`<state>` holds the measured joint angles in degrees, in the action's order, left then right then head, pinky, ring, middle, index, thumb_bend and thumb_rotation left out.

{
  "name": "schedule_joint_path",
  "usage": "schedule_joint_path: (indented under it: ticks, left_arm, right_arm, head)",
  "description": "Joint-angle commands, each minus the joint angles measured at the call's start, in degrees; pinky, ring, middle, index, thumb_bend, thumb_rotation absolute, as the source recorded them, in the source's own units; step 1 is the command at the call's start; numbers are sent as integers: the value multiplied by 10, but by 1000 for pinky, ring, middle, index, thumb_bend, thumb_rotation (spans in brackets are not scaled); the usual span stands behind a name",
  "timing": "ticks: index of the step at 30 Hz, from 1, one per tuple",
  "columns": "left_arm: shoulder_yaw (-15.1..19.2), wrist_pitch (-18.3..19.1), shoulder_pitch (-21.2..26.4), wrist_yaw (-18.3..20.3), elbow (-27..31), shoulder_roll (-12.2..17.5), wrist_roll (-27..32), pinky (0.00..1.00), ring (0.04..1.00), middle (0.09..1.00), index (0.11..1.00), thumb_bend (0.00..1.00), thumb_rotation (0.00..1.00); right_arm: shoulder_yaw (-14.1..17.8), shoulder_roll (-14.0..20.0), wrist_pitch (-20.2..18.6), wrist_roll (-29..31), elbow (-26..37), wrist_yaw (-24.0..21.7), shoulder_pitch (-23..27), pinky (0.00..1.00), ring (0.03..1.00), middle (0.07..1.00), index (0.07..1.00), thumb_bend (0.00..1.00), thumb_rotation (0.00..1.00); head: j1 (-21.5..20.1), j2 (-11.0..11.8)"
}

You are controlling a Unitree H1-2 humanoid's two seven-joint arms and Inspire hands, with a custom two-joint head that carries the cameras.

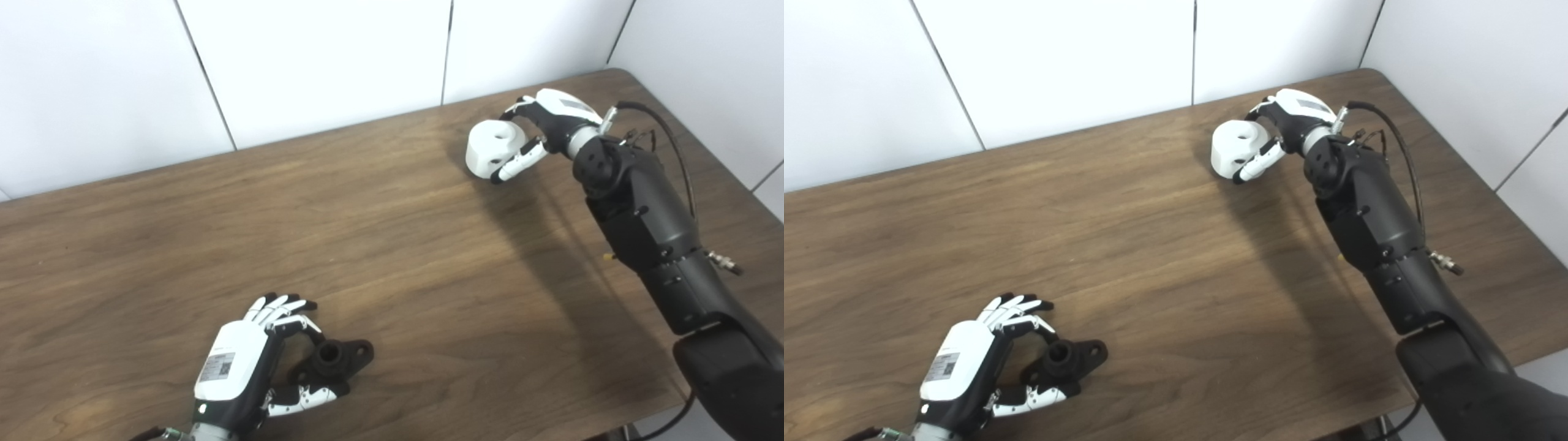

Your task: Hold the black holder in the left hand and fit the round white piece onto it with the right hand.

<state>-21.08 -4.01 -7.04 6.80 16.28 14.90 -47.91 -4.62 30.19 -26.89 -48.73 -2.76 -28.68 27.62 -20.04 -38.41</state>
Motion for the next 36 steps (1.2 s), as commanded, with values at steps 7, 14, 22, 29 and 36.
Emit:
schedule_joint_path:
  ticks: [7,14,22,29,36]
  left_arm:
    - [4,10,-11,12,3,10,-13,950,870,808,489,517,55]
    - [4,9,-13,11,6,9,-14,946,867,807,489,518,55]
    - [3,15,-14,17,13,7,-17,947,867,806,489,518,55]
    - [5,15,-15,17,15,5,-15,943,864,804,489,519,54]
    - [5,16,-15,20,17,4,-18,942,865,806,489,518,54]
  right_arm:
    - [4,14,0,0,7,19,33,972,1000,953,753,841,347]
    - [-2,21,2,9,8,27,32,968,1000,949,741,836,346]
    - [-9,29,6,13,7,34,34,954,1000,948,718,820,336]
    - [-14,36,1,18,8,32,37,956,1000,945,714,816,345]
    - [-20,48,17,30,-11,43,41,955,1000,937,703,810,344]
  head:
    - [1,-2]
    - [3,-4]
    - [5,-6]
    - [5,-8]
    - [6,-10]
